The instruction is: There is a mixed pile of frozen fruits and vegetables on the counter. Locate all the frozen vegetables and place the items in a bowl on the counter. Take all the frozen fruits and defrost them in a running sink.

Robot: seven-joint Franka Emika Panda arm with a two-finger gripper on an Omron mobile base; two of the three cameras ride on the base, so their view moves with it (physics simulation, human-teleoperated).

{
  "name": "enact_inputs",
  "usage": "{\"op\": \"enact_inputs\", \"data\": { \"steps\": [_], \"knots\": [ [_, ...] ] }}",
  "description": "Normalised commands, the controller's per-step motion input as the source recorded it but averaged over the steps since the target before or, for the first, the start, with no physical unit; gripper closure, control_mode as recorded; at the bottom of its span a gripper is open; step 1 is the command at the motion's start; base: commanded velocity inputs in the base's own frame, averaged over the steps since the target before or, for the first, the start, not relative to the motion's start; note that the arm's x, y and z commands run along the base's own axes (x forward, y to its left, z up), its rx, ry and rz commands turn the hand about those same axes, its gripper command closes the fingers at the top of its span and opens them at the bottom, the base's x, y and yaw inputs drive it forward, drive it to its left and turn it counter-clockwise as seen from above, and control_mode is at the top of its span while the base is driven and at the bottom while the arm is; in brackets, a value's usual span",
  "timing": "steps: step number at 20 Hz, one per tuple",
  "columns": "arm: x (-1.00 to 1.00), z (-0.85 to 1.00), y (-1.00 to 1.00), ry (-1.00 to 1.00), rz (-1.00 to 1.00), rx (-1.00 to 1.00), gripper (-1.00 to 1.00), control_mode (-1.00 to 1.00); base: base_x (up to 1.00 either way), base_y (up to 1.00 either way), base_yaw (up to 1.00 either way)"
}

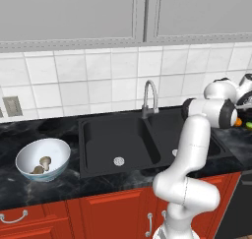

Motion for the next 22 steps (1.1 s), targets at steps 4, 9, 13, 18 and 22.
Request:
{"op": "enact_inputs", "data": {
  "steps": [4,9,13,18,22],
  "knots": [
    [0.03,-0.03,-0.32,0.06,0.00,0.00,-1.00,-1.00,0.00,0.00,0.00],
    [-0.09,0.00,-0.38,0.04,-0.01,0.00,-1.00,-1.00,0.00,0.00,0.00],
    [-0.04,0.00,-0.02,0.00,0.00,0.05,-1.00,-1.00,0.00,0.00,0.00],
    [-0.26,0.03,0.00,0.00,0.00,0.05,-1.00,-1.00,0.00,0.00,0.00],
    [-0.09,0.00,0.04,0.00,0.00,0.00,-1.00,-1.00,0.00,0.00,0.00]
  ]
}}
